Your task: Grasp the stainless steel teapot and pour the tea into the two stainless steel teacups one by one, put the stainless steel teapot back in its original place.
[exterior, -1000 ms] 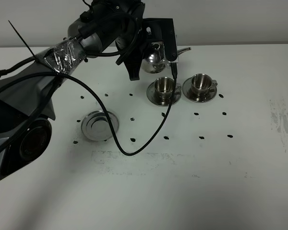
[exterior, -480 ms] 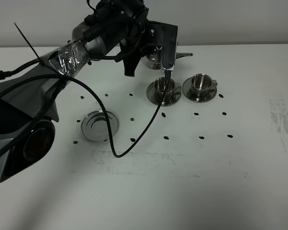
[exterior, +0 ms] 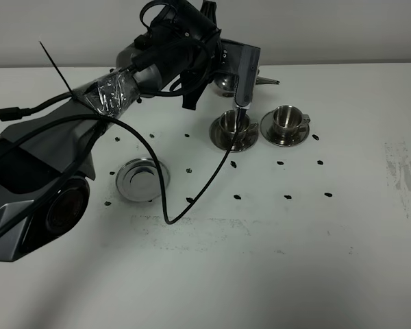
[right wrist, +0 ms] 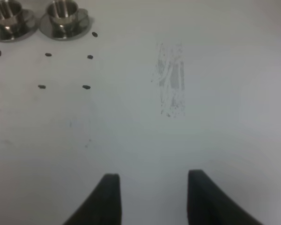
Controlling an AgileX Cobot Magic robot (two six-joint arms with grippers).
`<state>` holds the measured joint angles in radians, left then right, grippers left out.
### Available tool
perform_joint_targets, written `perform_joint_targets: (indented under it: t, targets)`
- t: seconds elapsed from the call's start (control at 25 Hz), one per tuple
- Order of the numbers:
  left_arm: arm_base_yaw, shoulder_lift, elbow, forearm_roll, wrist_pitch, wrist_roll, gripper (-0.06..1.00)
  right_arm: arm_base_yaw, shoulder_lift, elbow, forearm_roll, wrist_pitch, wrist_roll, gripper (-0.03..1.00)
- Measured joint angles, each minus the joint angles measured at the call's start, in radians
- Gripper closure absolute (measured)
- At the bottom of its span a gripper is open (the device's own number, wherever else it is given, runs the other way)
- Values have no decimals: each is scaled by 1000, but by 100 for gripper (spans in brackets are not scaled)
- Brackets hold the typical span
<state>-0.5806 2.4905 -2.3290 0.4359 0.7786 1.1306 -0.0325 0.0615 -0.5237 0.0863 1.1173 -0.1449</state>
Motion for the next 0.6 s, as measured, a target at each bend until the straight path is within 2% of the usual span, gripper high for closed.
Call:
perform_joint_targets:
  t: [0.24,0.6]
  targets:
    - [-15,15,0,30,-21,12,77,0,0,0,0,0,0,64]
    - [-31,15,0,77,-33,89,77,0,0,0,0,0,0,64]
